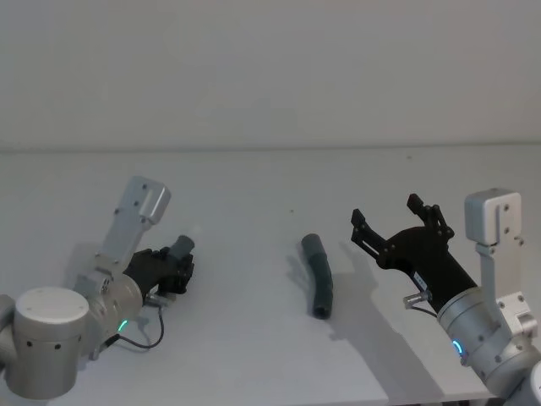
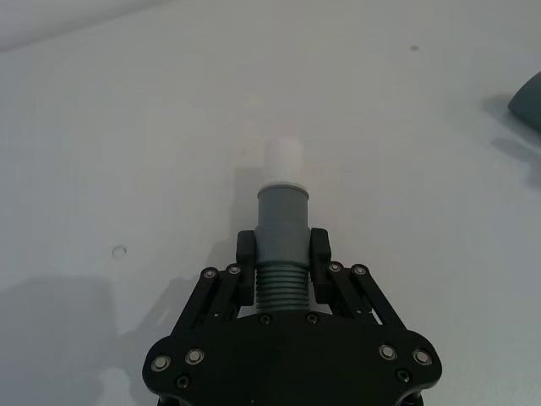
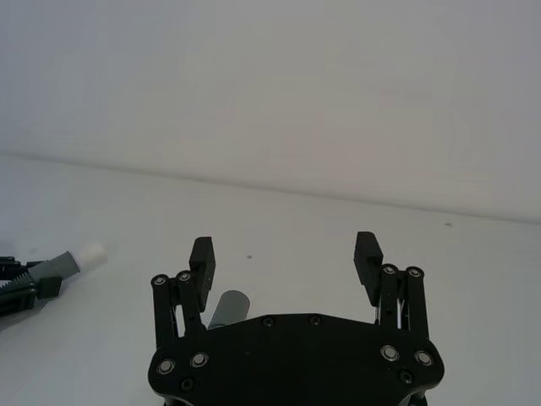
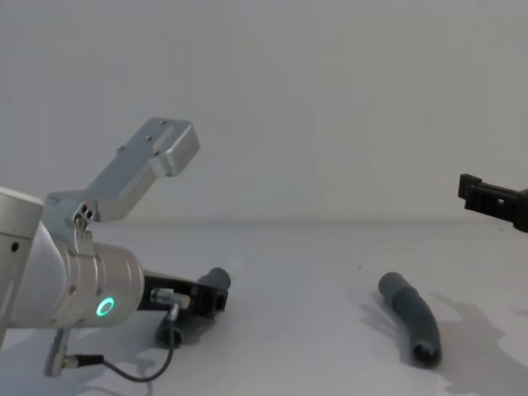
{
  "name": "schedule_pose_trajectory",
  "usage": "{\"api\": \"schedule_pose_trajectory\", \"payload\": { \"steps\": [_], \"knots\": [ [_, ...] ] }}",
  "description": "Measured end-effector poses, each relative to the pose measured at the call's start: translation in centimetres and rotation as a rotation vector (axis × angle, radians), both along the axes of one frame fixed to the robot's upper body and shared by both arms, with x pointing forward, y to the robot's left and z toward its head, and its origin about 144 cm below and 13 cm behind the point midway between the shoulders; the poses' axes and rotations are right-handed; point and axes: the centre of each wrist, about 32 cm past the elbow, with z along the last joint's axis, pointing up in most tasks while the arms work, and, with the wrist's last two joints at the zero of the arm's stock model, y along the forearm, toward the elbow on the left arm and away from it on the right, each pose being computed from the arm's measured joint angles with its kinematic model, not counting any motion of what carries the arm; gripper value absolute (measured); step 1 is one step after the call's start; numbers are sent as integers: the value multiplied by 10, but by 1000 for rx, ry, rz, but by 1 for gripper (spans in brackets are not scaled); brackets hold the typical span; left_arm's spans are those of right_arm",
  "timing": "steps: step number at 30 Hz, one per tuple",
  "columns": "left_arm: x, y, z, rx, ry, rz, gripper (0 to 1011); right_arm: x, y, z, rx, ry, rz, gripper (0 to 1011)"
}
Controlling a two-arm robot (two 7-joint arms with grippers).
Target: Use both hands to pick up one end of the pipe from the table, align the ends, and insert them.
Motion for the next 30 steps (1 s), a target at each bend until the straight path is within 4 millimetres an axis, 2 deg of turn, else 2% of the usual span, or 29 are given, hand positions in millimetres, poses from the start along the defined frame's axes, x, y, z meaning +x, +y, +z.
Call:
{"api": "schedule_pose_trajectory", "payload": {
  "steps": [15,30],
  "knots": [
    [5,3,15,-38,-89,-45,339,0,0,0,0,0,0,1002],
    [20,22,44,-37,-164,-231,339,0,0,0,0,0,0,1002]
  ]
}}
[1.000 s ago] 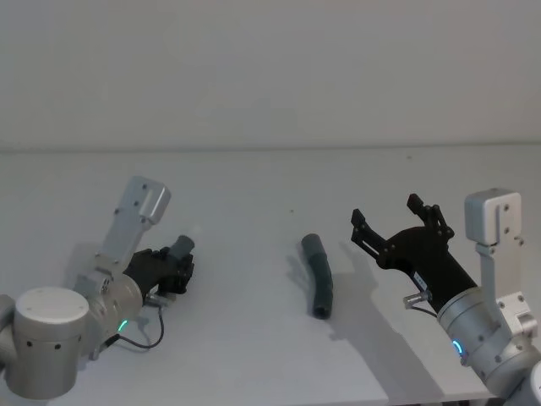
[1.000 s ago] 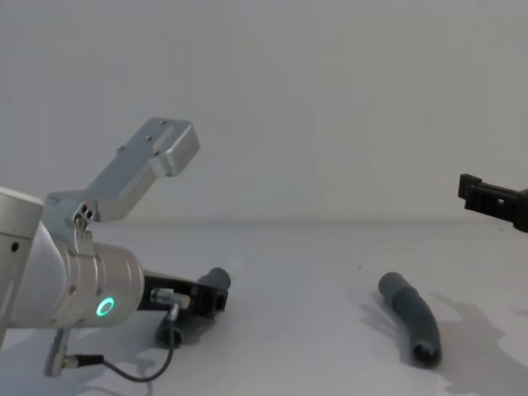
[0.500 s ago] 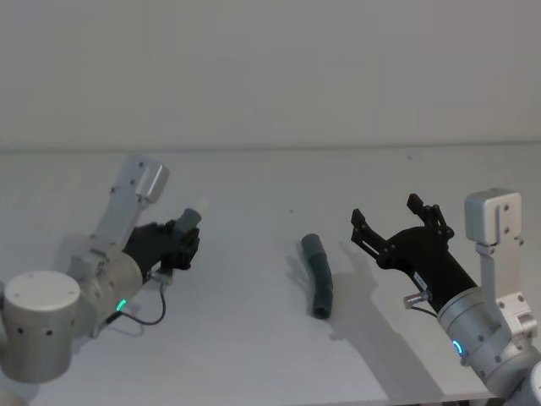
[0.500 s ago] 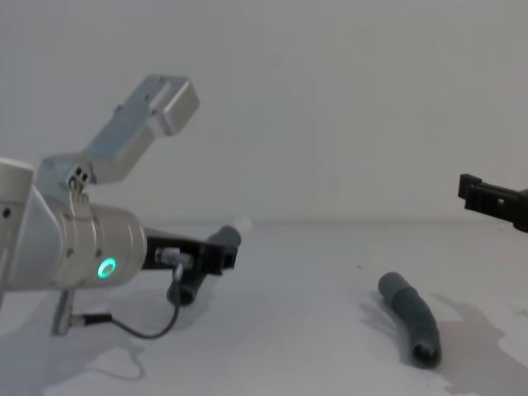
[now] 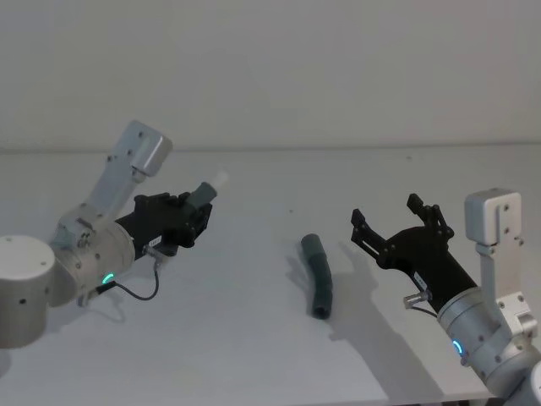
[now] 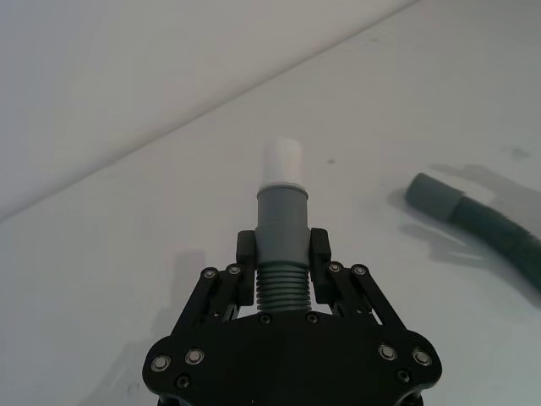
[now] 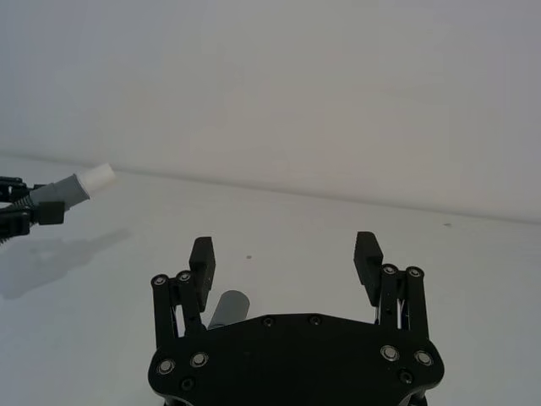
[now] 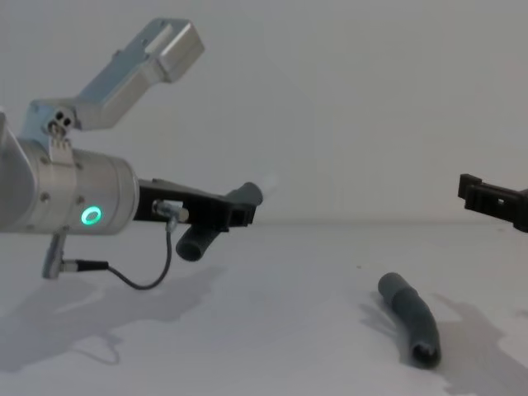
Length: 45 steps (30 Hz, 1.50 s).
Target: Use both hands to pick up one end of the pipe from the table, align the ends, and insert them.
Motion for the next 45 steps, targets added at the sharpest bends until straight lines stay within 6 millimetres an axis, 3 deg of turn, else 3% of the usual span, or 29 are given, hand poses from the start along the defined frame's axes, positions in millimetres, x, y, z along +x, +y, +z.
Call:
{"api": "schedule_pose_trajectory", "payload": {
  "steps": [26,45],
  "knots": [
    [35,54,37,78,72,-422,339,0,0,0,0,0,0,1002],
    [72,98,46,117,154,-719,339,-2,11,7,-10,62,1,1002]
  ]
}}
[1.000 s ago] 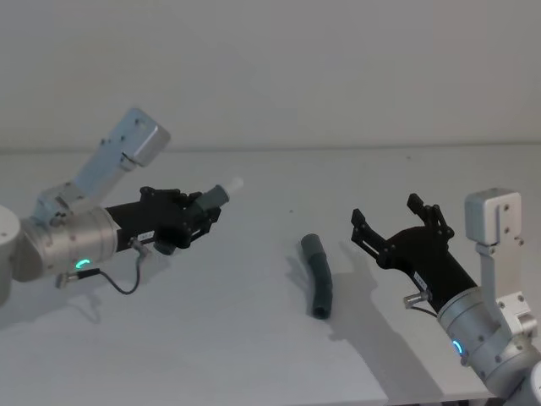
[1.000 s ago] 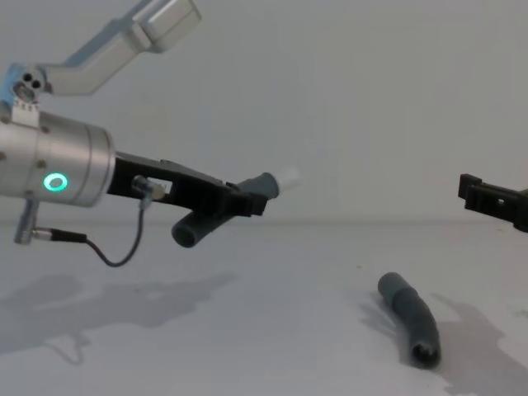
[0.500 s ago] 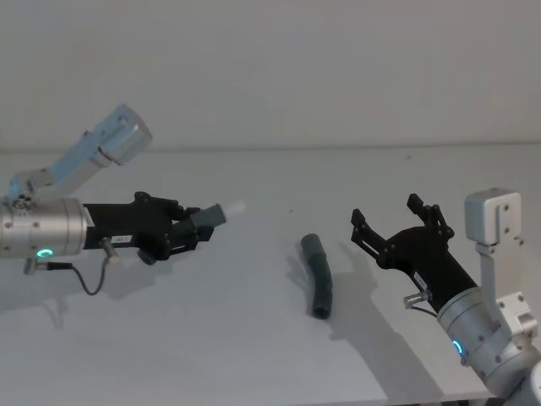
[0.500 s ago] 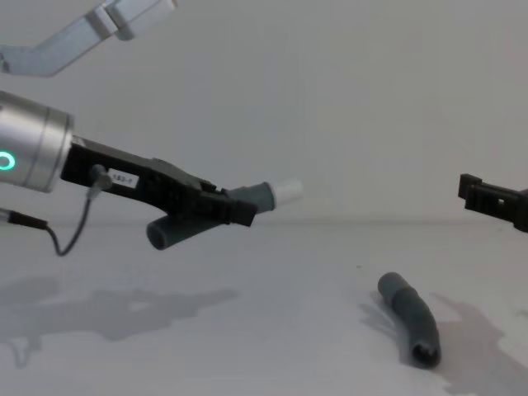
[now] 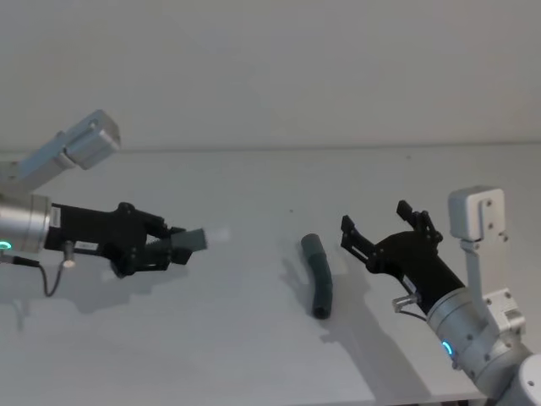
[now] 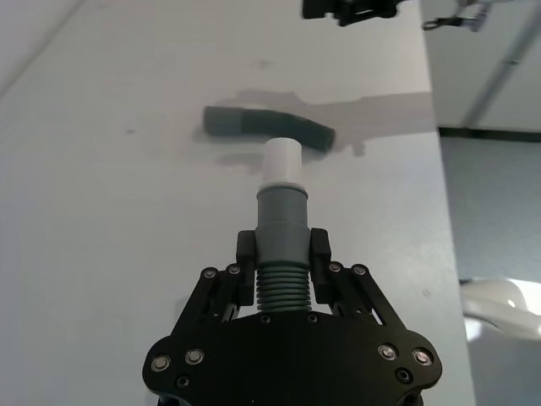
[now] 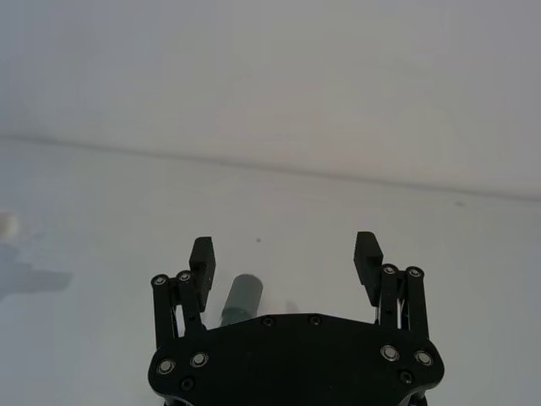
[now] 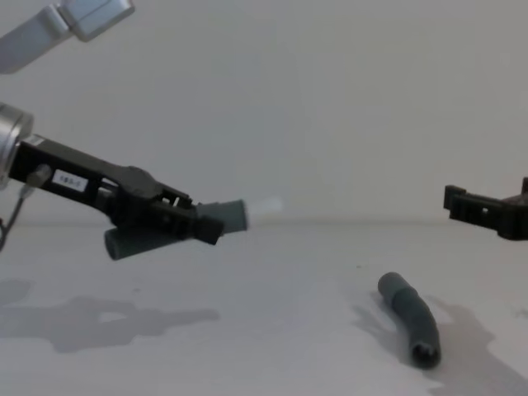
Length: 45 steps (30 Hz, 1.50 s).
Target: Use both hands to pick up one end of the pipe from the table, align the ends, and insert them.
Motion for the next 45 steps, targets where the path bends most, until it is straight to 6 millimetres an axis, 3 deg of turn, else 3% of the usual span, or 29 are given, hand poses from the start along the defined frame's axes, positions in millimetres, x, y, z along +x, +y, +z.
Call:
{"api": "schedule_pose_trajectory", "payload": {
  "steps": [19,45],
  "knots": [
    [26,23,-15,-16,39,-144,339,-3,23,12,-96,150,19,1002],
    [30,19,-28,-11,66,-141,339,21,5,3,-211,217,175,1002]
  ]
}}
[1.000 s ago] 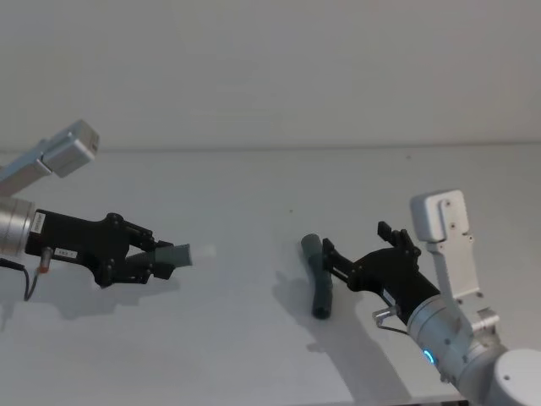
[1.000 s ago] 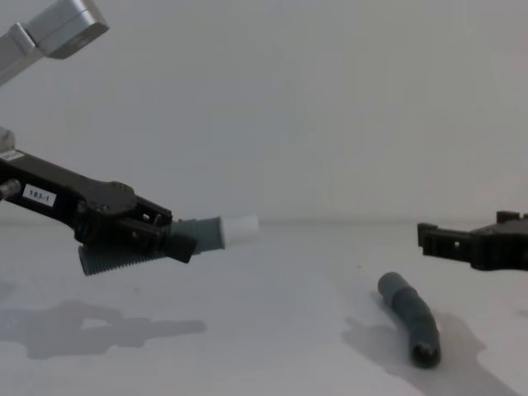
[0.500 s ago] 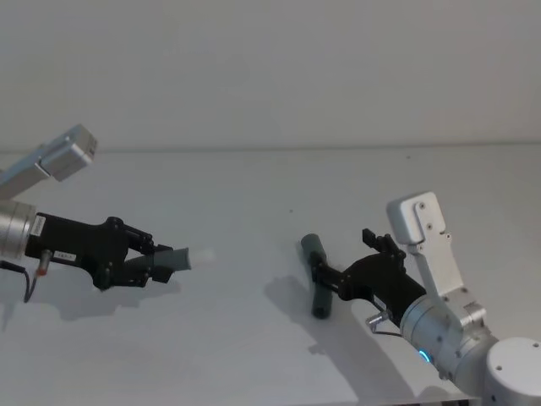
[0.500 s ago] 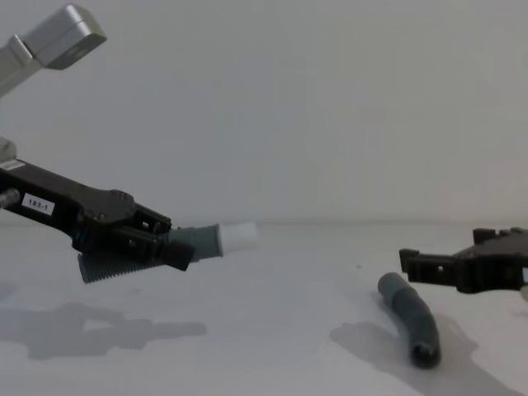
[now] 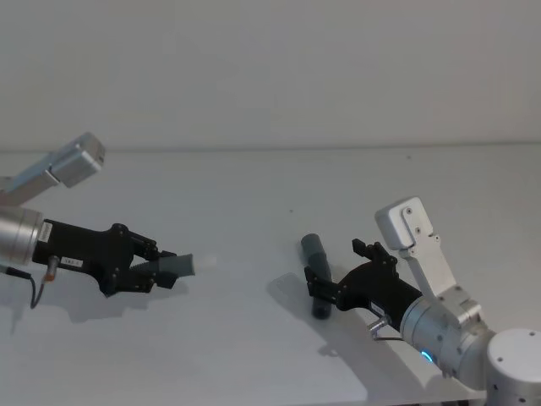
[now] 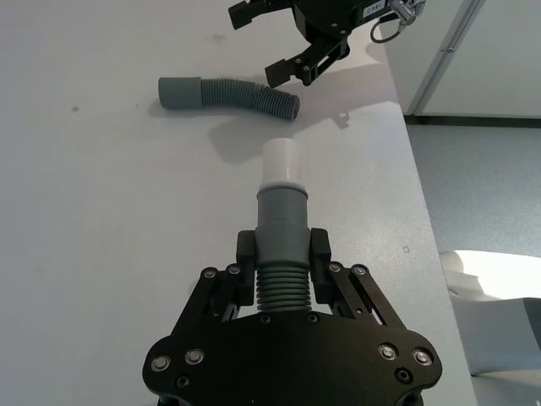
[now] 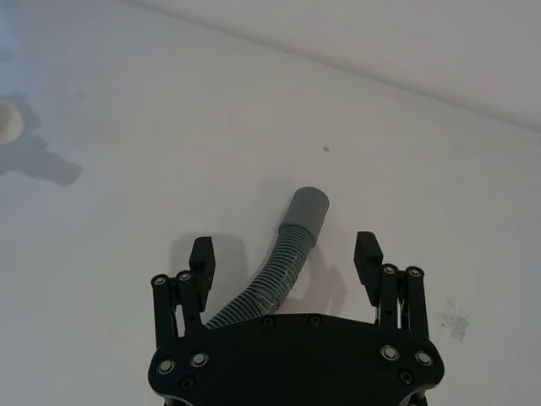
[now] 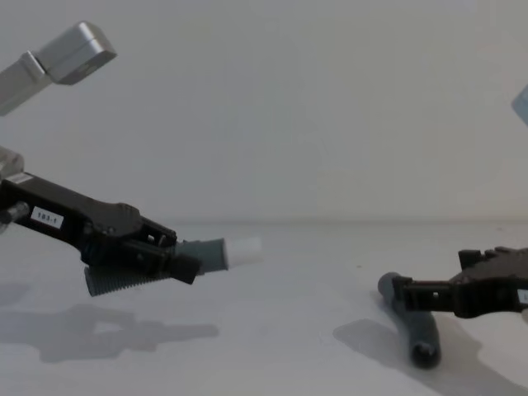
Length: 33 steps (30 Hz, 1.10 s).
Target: Use both hands to pick up one end of the pipe from the table, align the ends, and insert them.
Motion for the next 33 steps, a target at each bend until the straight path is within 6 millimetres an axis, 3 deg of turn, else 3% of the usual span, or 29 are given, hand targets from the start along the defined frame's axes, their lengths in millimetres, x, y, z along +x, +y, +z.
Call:
{"api": "schedule_pose_trajectory", "payload": {
  "steps": [33],
  "knots": [
    [2,-5,-17,-5,32,43,340,33,14,6,-47,113,-55,1002]
  ]
}}
